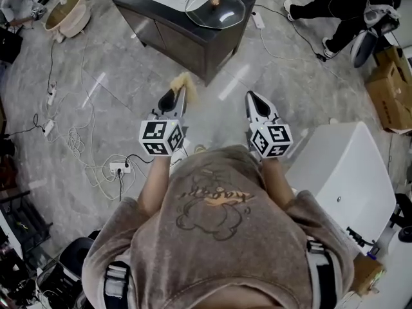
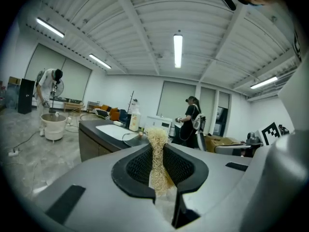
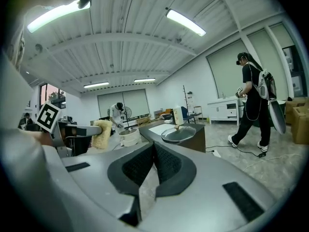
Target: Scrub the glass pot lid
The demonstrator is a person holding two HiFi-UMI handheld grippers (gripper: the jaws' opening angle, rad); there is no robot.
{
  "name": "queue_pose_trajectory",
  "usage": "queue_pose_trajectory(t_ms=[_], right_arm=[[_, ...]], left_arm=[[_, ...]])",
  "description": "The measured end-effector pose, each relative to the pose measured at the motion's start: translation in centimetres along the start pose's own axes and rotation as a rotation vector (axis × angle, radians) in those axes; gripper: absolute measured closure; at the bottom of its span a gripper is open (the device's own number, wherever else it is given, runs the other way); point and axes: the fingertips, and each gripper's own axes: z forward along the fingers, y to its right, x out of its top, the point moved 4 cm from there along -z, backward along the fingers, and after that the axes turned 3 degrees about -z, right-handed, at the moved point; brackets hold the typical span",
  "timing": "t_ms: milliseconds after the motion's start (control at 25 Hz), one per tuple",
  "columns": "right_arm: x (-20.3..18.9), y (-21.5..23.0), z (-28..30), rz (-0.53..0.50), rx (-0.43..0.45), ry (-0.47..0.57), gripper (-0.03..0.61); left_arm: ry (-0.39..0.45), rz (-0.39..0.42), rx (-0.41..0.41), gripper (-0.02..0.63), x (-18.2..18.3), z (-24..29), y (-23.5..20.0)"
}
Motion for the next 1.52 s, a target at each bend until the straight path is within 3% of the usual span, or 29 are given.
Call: queue_pose_trajectory(t_ms=[400, 640, 1200, 1520], right_arm=[[0.4, 1.3, 4.5, 0.01, -0.062, 0.007, 0.585], [0.9, 4.0, 10.2, 0.015, -0.049, 0.004, 0.586], [7.2, 15.8, 27.8, 0.018, 0.026, -0.05, 0.586], [11.2, 22.2, 36.3, 0.0, 0.112, -0.067, 0.586]], left_arm=[[0.01, -0.004, -0.05, 0.548, 1.3, 4.6, -3.4], [0.008, -0.008, -0.036, 0.548, 1.9, 9.2, -6.0], [-0.008, -0.049, 0.02, 0.548, 8.6, 28.3, -11.6], [-0.01, -0.06, 0.069, 0.548, 12.1, 38.2, -13.0]])
